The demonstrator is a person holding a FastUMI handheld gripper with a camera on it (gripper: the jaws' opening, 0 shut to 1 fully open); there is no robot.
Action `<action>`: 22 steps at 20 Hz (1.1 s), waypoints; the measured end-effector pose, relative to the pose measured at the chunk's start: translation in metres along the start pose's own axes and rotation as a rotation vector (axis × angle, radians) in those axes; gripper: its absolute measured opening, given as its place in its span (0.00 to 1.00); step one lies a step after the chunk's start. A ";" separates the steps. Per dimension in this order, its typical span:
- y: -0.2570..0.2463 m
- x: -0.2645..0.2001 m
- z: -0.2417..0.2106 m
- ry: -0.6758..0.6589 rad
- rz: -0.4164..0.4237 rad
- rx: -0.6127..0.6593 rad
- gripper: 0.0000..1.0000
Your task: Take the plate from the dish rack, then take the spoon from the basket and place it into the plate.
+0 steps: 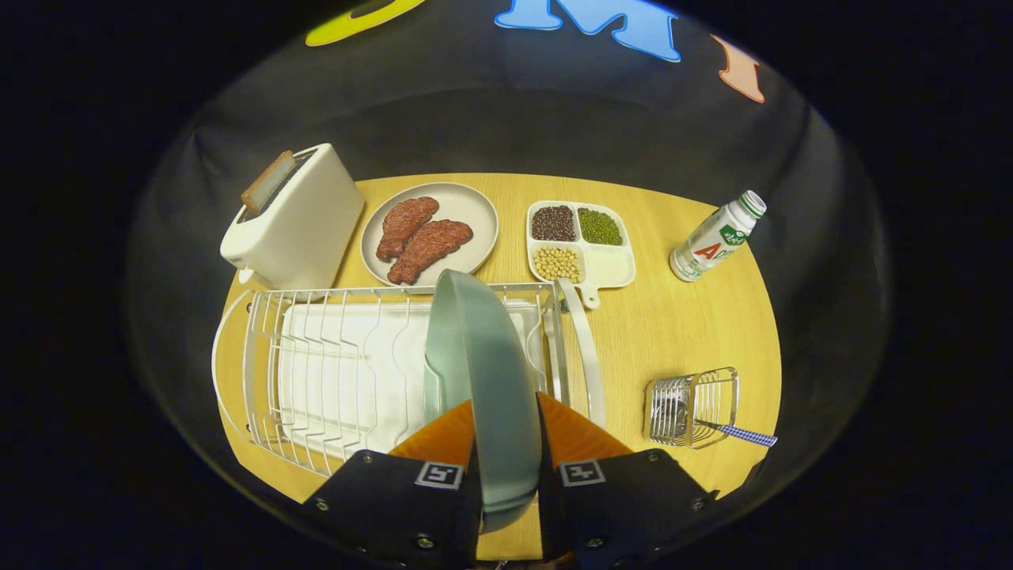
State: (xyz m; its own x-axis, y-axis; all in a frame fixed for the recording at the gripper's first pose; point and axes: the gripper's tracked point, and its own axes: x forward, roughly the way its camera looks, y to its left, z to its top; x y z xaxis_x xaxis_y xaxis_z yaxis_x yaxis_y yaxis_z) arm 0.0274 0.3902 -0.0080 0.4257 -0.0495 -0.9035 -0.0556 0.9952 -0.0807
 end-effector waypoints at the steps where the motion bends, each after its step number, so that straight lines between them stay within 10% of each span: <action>1: 0.002 -0.001 0.000 0.001 -0.015 -0.001 0.26; 11: 0.002 -0.037 0.023 -0.106 -0.190 -0.091 0.26; 22: -0.027 -0.098 0.001 -0.143 0.003 -0.041 0.26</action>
State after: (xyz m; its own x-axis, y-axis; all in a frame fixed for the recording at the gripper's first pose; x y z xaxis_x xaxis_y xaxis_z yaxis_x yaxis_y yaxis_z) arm -0.0122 0.3682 0.0832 0.5498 -0.0313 -0.8347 -0.0923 0.9909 -0.0980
